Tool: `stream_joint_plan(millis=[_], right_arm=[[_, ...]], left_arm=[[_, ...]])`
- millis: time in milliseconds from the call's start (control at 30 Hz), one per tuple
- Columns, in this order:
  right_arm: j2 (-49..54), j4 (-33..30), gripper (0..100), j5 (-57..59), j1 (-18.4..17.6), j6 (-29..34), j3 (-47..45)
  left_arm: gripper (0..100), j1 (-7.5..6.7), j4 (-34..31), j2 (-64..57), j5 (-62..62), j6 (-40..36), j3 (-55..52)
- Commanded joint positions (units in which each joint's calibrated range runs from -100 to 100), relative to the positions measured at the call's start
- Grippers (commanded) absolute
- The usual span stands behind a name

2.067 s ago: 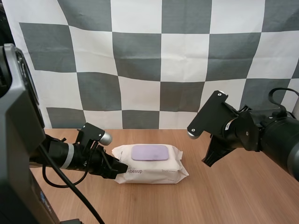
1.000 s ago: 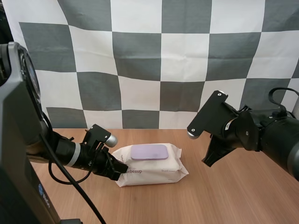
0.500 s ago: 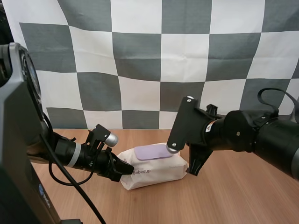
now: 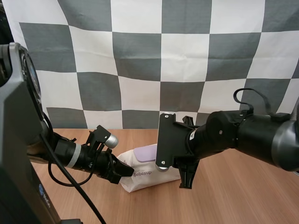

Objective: Open the wet wipes lid

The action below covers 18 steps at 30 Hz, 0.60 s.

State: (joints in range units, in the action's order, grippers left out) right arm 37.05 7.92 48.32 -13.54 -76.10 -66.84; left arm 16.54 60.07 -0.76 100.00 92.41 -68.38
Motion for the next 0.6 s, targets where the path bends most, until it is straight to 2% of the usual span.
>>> stream_joint_plan(millis=[0, 267, 567], right_arm=[[-2.51, 0.1, 56, -1.47, -0.03, -0.03, -0.09], [-6.93, 0.35, 56, -7.77, -0.38, -0.34, -0.09], [-7.28, 0.35, 56, -13.75, -5.35, 0.06, -0.09]], left_arm=[[0, -0.05, -0.12, -0.06, -0.04, -1.0, -0.04], [0, -0.05, -0.12, -0.06, -0.2, -1.0, -0.04], [0, -0.05, -0.12, 0.06, -0.4, -1.0, -0.04]])
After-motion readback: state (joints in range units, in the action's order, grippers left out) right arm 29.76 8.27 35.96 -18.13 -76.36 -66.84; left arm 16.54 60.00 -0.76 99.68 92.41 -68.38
